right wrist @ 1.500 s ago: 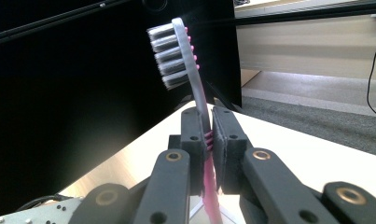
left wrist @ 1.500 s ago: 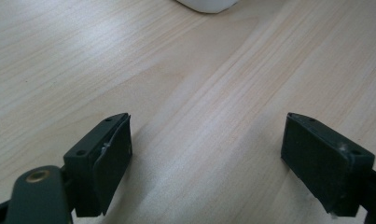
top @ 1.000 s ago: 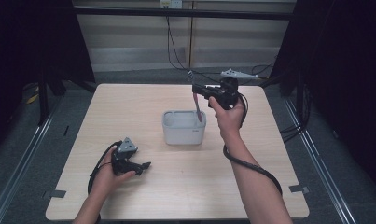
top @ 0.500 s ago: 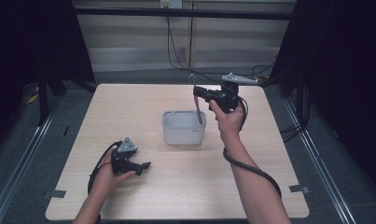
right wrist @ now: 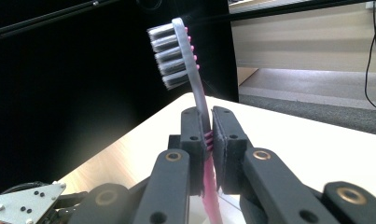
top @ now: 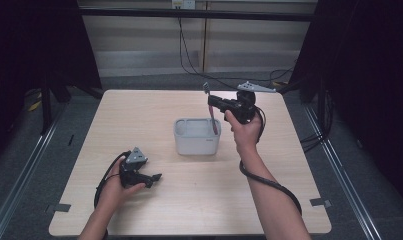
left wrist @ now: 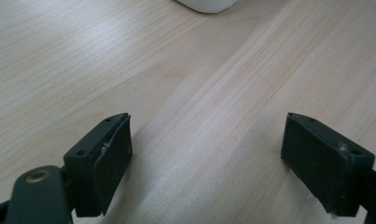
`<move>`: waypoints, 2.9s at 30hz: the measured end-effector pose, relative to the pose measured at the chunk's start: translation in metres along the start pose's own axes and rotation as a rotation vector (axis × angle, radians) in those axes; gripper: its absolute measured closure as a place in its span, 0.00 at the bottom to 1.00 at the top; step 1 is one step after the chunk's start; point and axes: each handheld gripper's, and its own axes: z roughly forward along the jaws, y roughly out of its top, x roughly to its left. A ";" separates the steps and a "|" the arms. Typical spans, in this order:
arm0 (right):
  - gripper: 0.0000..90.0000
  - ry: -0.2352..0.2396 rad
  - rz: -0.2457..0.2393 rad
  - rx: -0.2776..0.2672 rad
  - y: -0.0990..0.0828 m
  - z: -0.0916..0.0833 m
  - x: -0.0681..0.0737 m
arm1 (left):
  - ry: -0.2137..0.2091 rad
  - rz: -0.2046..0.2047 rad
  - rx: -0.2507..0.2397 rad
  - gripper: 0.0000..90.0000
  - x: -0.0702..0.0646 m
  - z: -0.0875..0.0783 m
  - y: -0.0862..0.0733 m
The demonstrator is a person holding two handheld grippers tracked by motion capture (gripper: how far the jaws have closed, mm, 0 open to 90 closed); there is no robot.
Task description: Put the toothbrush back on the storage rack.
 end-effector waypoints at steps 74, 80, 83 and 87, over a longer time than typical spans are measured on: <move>0.93 -0.047 0.000 0.045 -0.037 -0.016 -0.012 | 0.003 0.001 -0.001 0.18 0.000 0.000 0.000; 0.93 -0.048 0.000 0.048 -0.040 -0.017 -0.012 | 0.003 0.001 0.000 0.18 0.000 0.000 0.000; 0.93 -0.046 0.000 0.043 -0.041 -0.018 -0.013 | 0.003 0.002 0.000 0.18 0.000 0.000 0.000; 0.93 -0.045 -0.003 0.044 -0.043 -0.019 -0.013 | 0.003 0.001 0.000 0.18 0.000 0.000 0.000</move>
